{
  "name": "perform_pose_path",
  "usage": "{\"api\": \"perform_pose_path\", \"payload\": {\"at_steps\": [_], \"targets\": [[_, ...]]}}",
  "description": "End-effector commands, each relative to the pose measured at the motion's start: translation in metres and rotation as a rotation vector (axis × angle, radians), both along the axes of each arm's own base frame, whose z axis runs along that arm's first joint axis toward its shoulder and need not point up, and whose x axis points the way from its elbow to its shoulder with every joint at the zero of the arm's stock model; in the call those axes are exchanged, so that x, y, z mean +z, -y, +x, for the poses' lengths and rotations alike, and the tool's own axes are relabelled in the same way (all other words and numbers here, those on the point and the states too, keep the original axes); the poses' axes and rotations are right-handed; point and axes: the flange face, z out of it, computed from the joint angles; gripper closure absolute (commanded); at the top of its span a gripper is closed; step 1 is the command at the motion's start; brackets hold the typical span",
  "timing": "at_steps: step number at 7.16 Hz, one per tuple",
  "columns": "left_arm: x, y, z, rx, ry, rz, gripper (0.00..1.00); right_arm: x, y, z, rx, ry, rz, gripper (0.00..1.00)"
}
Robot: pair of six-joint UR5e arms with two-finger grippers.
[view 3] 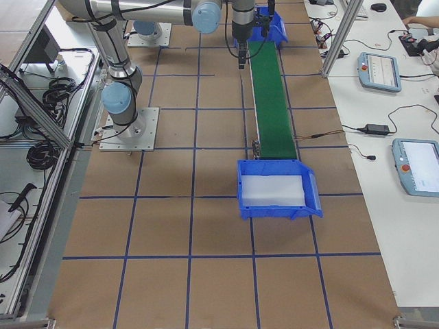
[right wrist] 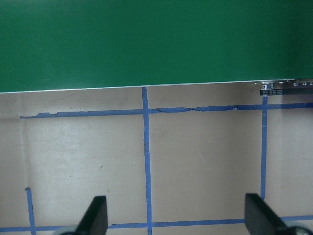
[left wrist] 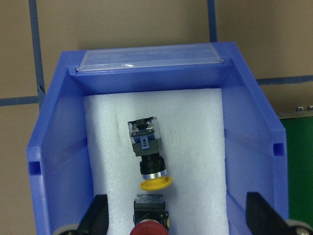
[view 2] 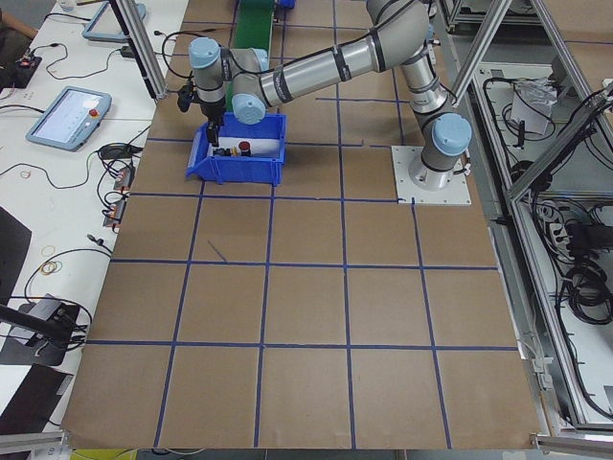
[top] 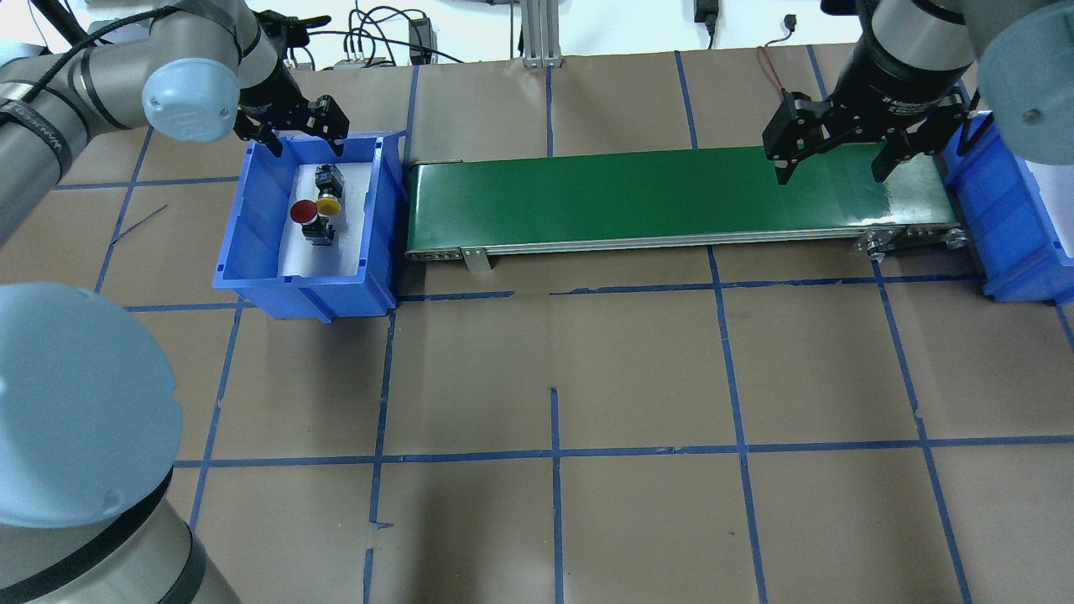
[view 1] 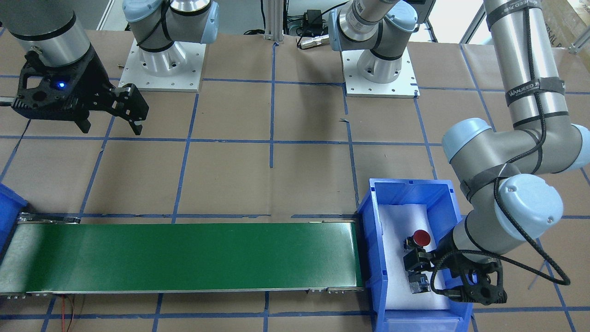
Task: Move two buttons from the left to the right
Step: 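Lower the left gripper and grasp the yellow-capped button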
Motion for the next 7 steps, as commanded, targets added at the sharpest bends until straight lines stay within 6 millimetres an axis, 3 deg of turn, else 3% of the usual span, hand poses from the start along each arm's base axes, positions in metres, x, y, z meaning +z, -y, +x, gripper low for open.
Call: {"api": "perform_pose_path", "payload": {"at_steps": [1,7], "targets": [[-0.018,0.005,-0.002,0.060,-0.034,0.008,0.12,-0.002,0.001,0.000,0.002,-0.004,0.003,0.00],[-0.044,0.004,-0.003,0.058,-0.049,0.038,0.15,-0.002,0.001,-0.001,-0.001,-0.001,0.003,0.00]]}}
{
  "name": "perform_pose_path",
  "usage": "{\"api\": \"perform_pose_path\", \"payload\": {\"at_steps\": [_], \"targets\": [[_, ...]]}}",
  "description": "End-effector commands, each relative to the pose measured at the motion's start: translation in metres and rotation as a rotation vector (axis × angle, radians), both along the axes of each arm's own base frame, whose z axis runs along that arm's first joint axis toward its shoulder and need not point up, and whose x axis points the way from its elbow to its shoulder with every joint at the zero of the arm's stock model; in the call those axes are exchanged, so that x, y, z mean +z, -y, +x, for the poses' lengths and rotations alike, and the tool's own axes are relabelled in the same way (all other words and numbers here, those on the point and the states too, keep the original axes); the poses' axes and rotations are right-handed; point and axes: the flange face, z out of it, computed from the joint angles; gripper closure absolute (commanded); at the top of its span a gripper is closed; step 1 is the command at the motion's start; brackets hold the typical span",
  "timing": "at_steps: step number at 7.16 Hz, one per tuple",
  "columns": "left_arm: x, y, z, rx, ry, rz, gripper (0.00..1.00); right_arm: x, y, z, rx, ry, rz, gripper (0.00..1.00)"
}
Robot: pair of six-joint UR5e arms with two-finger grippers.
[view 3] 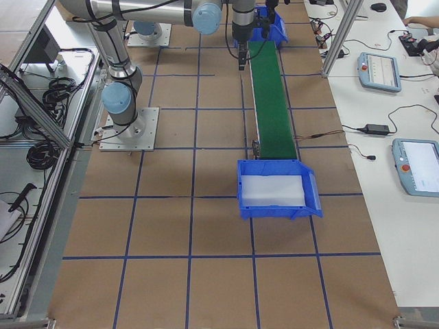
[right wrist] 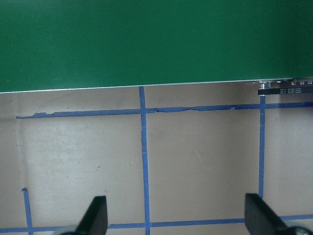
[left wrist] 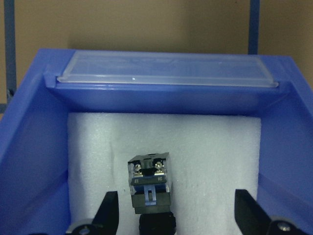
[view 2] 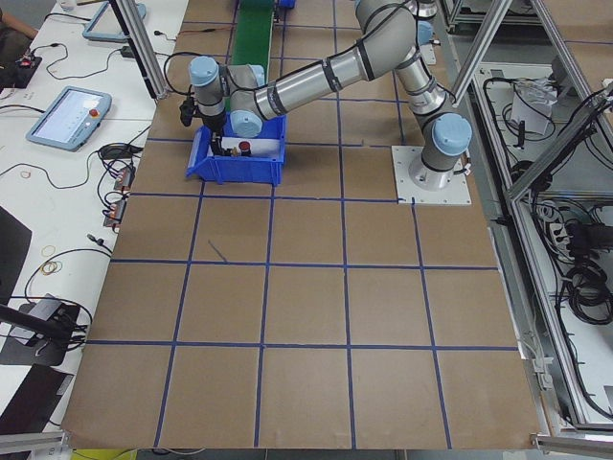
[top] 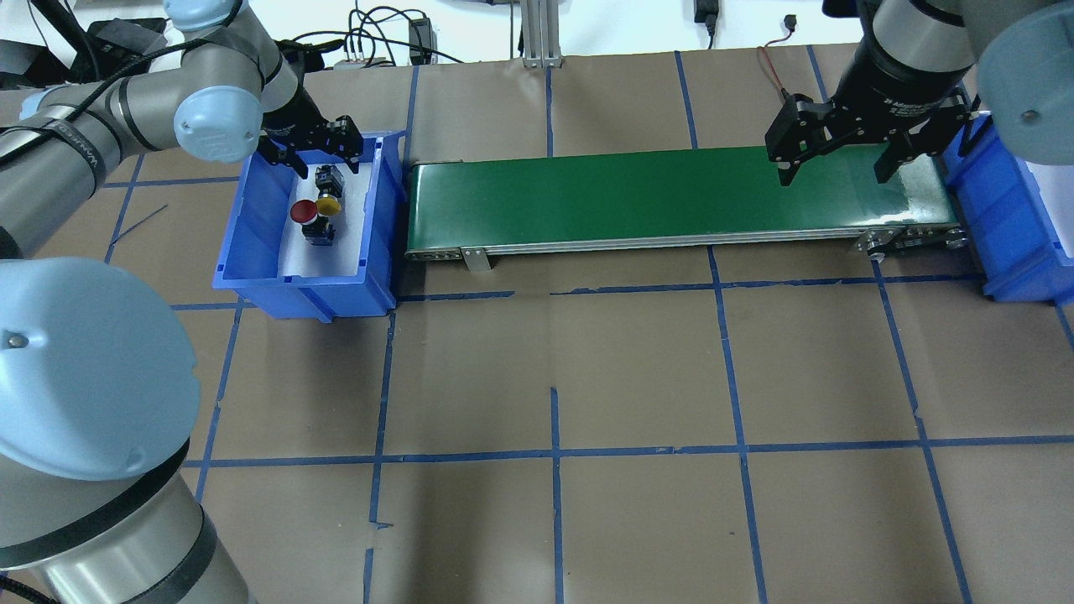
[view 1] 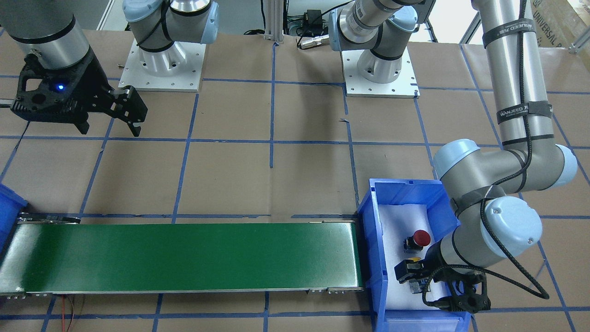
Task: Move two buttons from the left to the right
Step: 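Lower the left gripper and grasp the yellow-capped button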
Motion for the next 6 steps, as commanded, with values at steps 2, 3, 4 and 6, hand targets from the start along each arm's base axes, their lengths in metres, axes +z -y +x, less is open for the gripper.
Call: {"api": "perform_pose_path", "payload": {"at_steps": [2,3,4,6], "targets": [[-0.0102,-0.0003,-0.0002,-0.001,-0.003,0.014,0.15,0.0018,0.0013,-0.0022,-0.005,0.002,-0.009,0.00],[-0.0114,-0.0007,-0.0002,-0.003,-0.002,0.009,0.15,0.0018,0.0014,-0.0032,-0.006,0.001,-0.009,0.00],[-0.0116,-0.0007,-0.0002,-0.003,-0.002,0.006,0.15,0.0012,0.0014,-0.0032,-0.006,0.001,-0.009,0.00],[-0.0159,-0.0013,0.0073,0.009,-0.003,0.014,0.20,0.0010,0.0012,-0.0033,-0.006,-0.001,-0.007,0.00]]}}
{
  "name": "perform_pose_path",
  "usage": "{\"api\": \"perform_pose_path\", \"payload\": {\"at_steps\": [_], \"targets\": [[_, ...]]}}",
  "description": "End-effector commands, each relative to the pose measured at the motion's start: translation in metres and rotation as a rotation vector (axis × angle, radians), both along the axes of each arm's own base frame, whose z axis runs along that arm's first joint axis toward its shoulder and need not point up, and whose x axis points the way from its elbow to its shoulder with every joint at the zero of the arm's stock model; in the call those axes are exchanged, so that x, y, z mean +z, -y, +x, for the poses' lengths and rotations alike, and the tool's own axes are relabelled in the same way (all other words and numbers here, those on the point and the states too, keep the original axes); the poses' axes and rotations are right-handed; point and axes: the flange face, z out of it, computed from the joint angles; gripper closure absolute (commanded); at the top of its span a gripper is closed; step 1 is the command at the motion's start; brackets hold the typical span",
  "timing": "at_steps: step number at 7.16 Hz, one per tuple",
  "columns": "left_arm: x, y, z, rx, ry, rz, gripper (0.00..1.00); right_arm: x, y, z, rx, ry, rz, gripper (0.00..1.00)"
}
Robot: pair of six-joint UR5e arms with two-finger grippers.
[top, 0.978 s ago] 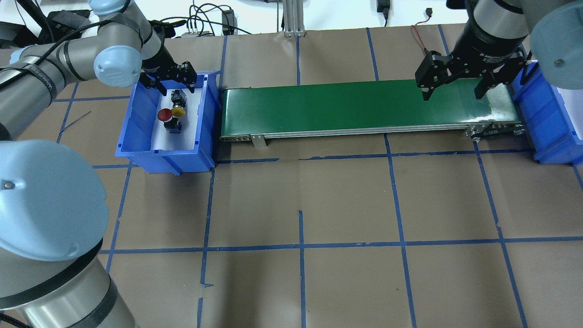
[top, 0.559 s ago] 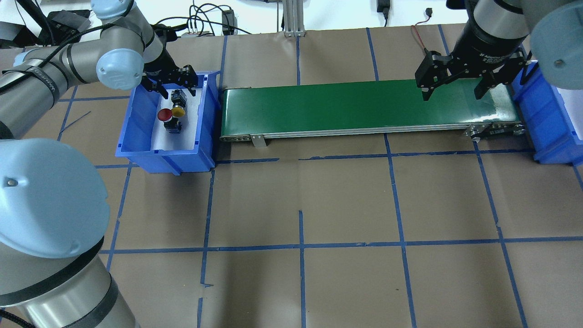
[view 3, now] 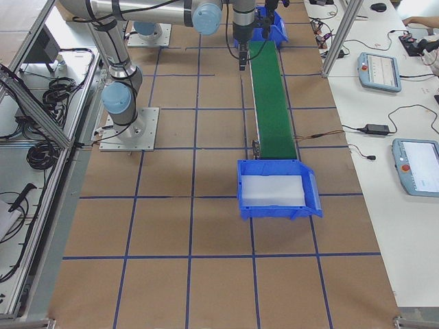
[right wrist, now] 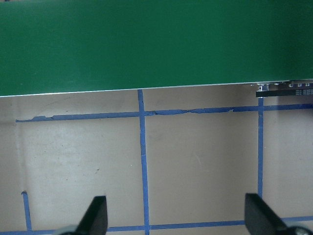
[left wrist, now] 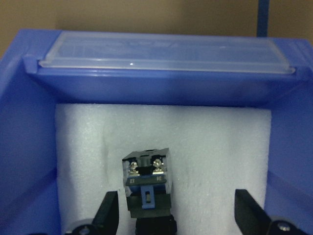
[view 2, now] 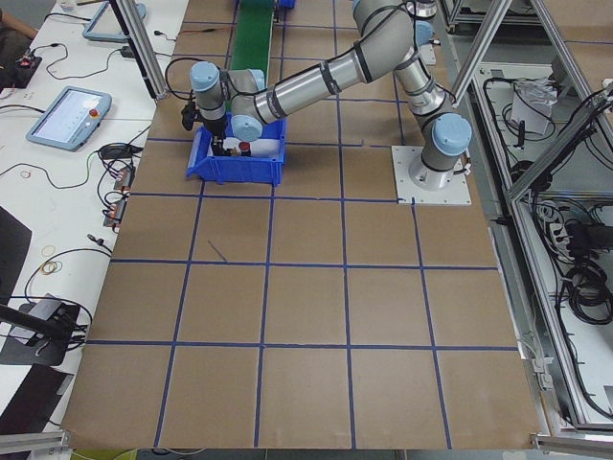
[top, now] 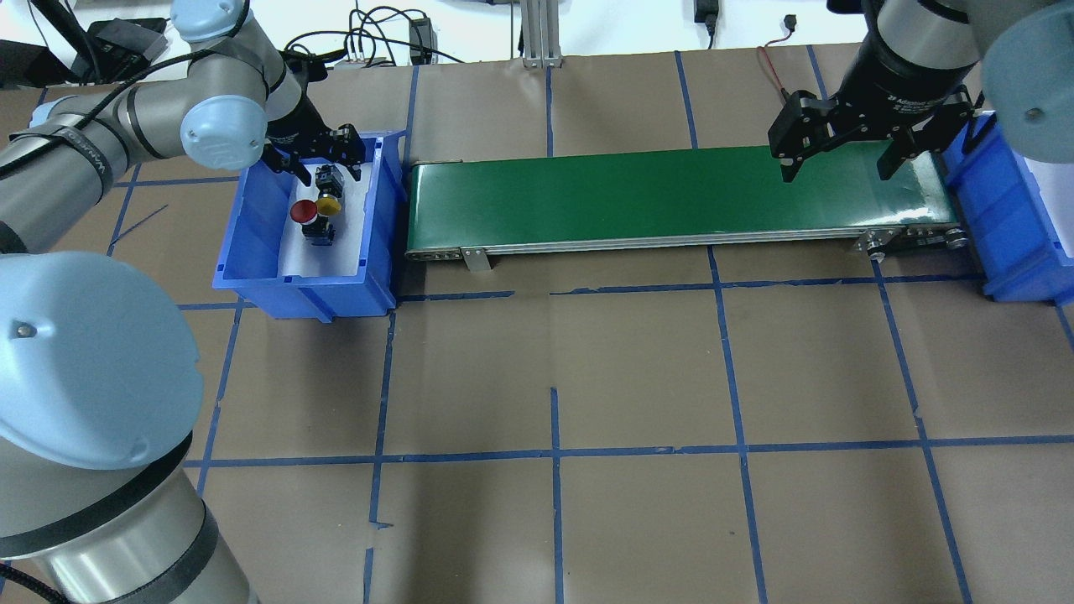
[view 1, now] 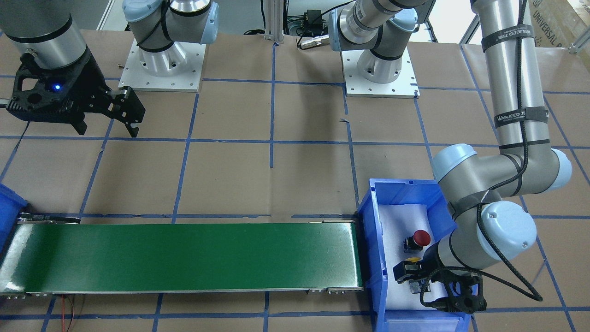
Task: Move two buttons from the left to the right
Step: 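Lower the left gripper and grasp the yellow-capped button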
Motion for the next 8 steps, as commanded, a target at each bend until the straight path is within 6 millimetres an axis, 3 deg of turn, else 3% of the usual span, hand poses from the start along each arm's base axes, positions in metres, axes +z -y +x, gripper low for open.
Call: {"api": "perform_pose_path", "payload": {"at_steps": [1,2,4,6,7,8], "targets": [[-0.003,-0.001,0.005,0.008,-0.002,0.002,0.34,0.000,0.000,0.000,0.000,0.000,0.003,0.00],[-0.004,-0.001,0.004,0.009,-0.005,0.002,0.51,0.000,0.000,0.001,0.002,0.003,0.001,0.00],[-0.004,-0.001,0.004,0.028,-0.009,0.003,0.98,0.000,0.000,0.000,0.000,0.001,0.001,0.00],[0.015,0.003,0.003,0.048,-0.022,-0.032,1.00,0.000,0.000,0.001,0.001,0.001,-0.005,0.00],[0.038,0.002,0.003,0.087,-0.023,-0.061,1.00,0.000,0.000,0.001,0.001,0.001,-0.005,0.00],[0.085,-0.014,0.000,0.089,-0.009,-0.075,1.00,0.001,0.001,0.001,0.001,-0.002,-0.012,0.00]]}}
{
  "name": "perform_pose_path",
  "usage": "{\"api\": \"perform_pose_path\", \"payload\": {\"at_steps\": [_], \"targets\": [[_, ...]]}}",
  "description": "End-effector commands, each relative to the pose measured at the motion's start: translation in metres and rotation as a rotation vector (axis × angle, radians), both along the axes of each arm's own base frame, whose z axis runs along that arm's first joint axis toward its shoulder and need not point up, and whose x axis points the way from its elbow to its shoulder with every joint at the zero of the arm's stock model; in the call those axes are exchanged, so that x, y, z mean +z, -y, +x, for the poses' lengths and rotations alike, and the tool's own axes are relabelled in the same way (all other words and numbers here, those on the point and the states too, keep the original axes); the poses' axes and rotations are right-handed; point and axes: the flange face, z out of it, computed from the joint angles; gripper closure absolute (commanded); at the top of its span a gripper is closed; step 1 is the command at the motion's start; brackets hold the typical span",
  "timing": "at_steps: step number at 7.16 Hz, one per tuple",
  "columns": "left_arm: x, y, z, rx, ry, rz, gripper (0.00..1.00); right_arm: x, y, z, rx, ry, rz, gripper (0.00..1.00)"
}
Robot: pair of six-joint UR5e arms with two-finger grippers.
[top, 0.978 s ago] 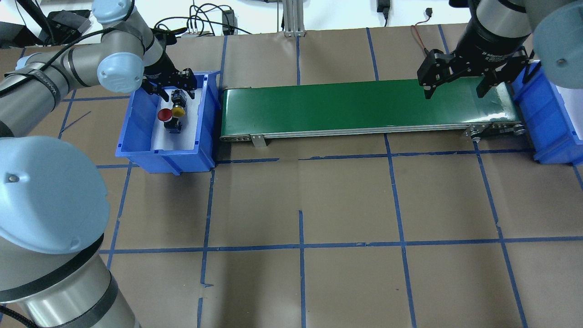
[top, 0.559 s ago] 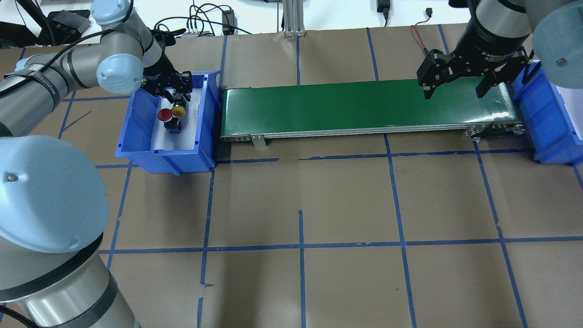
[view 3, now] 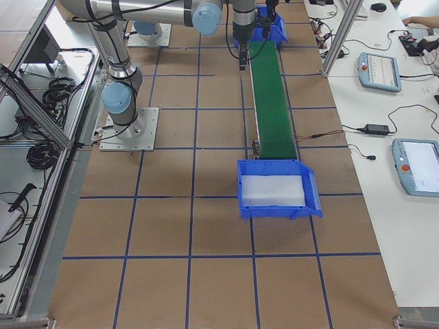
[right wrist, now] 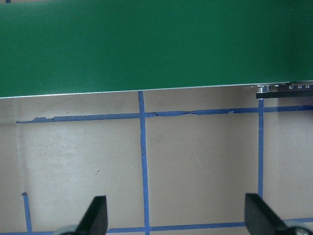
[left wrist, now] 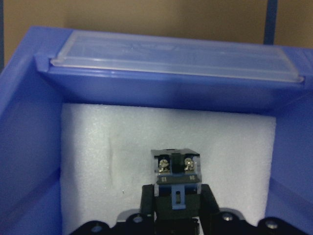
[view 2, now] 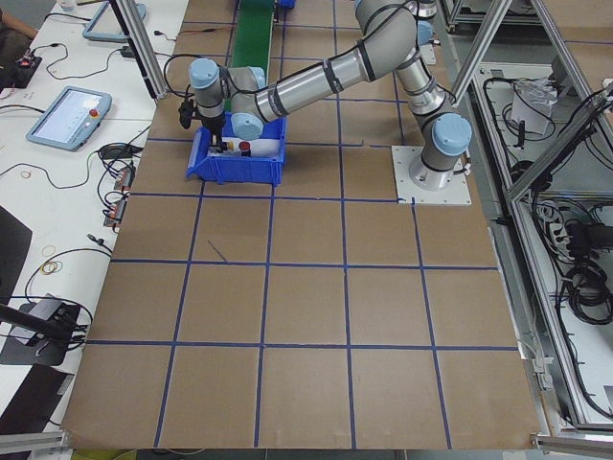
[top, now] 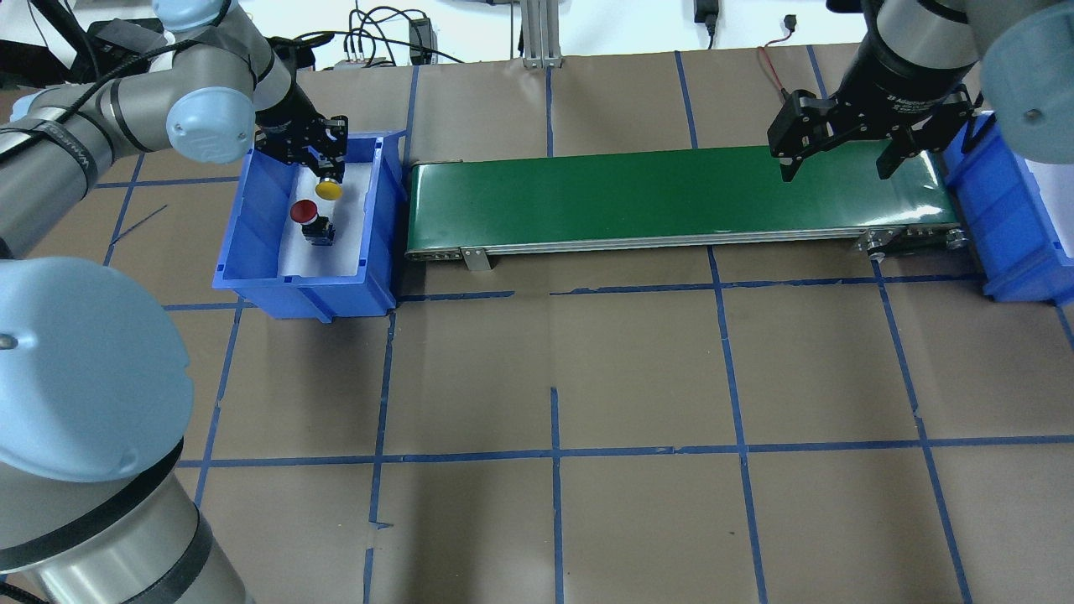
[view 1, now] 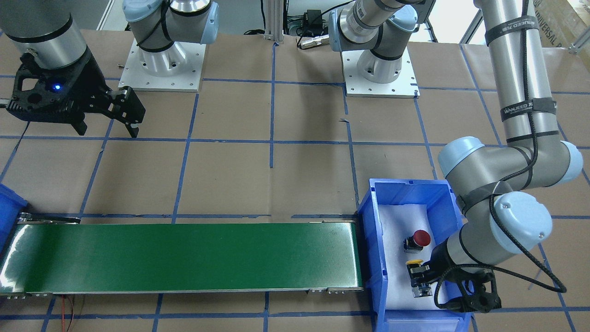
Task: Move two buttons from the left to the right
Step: 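Carry the yellow button onto the near end of the green conveyor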
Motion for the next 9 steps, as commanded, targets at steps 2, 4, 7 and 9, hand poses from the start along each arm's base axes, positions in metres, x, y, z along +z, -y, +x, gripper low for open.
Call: {"api": "perform_pose_path", "payload": {"at_steps": [2,4,7,9], "targets": [[0.134,-0.056,-0.021,0.014,0.014,-0.021,0.99,-0.001,0.001,-0.002,-0.003,-0.002,-0.006,0.00],[0.176,-0.076,-0.096,0.070,0.017,-0.012,0.99,-0.002,0.001,-0.003,0.000,-0.003,-0.003,0.00],[0.103,-0.066,-0.204,0.052,0.007,0.001,0.99,-0.003,0.001,-0.001,0.004,-0.003,-0.001,0.00],[0.031,-0.060,-0.211,0.048,0.018,-0.005,1.00,-0.003,0.001,-0.002,0.005,-0.002,0.000,0.00]]}}
